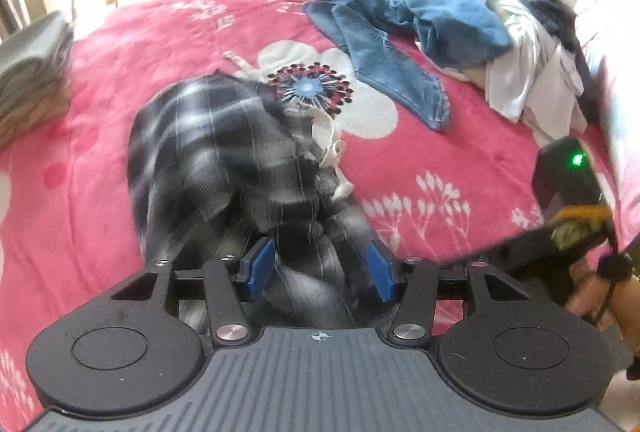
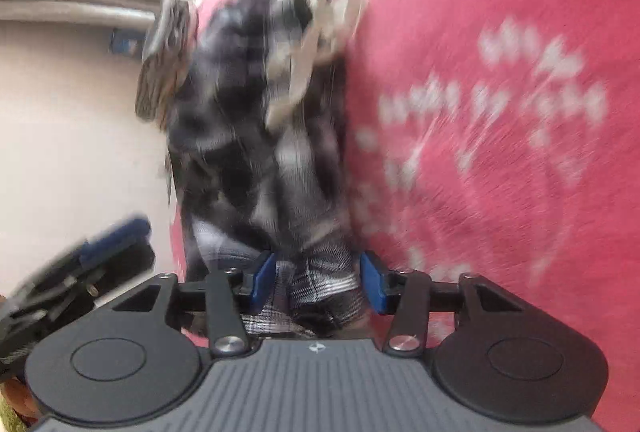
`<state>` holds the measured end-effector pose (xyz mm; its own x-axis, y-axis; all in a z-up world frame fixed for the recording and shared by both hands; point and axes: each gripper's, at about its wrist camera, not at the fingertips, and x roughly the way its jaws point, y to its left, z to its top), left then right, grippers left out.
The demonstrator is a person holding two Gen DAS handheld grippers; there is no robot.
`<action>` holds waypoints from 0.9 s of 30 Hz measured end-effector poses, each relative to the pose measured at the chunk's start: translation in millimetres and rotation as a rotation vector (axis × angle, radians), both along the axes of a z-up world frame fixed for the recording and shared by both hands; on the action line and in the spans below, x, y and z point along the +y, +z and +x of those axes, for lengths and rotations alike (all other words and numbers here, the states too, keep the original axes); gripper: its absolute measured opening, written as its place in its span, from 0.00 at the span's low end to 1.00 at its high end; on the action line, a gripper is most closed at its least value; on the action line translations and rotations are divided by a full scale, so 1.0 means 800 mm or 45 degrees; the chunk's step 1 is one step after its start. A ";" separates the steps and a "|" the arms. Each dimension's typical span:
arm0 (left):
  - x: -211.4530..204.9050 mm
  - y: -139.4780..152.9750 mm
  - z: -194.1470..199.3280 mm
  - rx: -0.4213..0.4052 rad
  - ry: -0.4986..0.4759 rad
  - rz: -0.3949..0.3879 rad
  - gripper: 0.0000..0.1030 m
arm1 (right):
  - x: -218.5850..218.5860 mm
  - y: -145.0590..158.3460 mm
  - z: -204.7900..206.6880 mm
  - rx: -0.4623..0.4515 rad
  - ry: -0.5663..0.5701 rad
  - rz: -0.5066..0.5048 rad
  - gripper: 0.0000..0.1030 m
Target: Fold clothes
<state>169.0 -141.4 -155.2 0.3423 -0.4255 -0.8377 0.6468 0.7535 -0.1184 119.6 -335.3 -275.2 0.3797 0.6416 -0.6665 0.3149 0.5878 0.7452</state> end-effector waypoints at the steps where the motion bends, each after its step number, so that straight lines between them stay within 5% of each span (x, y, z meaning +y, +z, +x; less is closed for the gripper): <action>1: -0.003 0.000 0.004 0.007 -0.005 -0.001 0.50 | 0.006 -0.002 0.002 0.006 0.017 -0.021 0.29; 2: -0.003 0.000 0.008 0.021 -0.007 -0.002 0.50 | 0.010 -0.001 0.003 0.009 0.023 -0.054 0.28; 4: -0.005 0.001 0.013 0.031 -0.012 0.006 0.50 | 0.009 0.012 -0.002 -0.027 -0.006 -0.098 0.10; 7: -0.007 0.003 0.018 0.012 -0.035 0.023 0.50 | 0.002 0.052 -0.013 -0.141 -0.005 -0.213 0.08; 15: -0.051 0.013 0.058 -0.105 -0.148 0.049 0.60 | 0.008 0.073 -0.042 -0.105 0.239 -0.446 0.08; 20: -0.132 -0.013 0.089 -0.251 -0.363 0.240 0.64 | 0.056 0.086 -0.053 -0.193 0.393 -0.621 0.08; 27: -0.197 -0.078 0.128 -0.084 -0.526 0.559 0.52 | 0.104 0.095 -0.051 -0.264 0.498 -0.789 0.08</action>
<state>271.1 -299.1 -217.7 0.2792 -0.1535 -0.9479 0.8918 0.4075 0.1967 78.9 -252.2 -198.9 0.3581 0.2866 -0.8886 -0.1131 0.9580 0.2634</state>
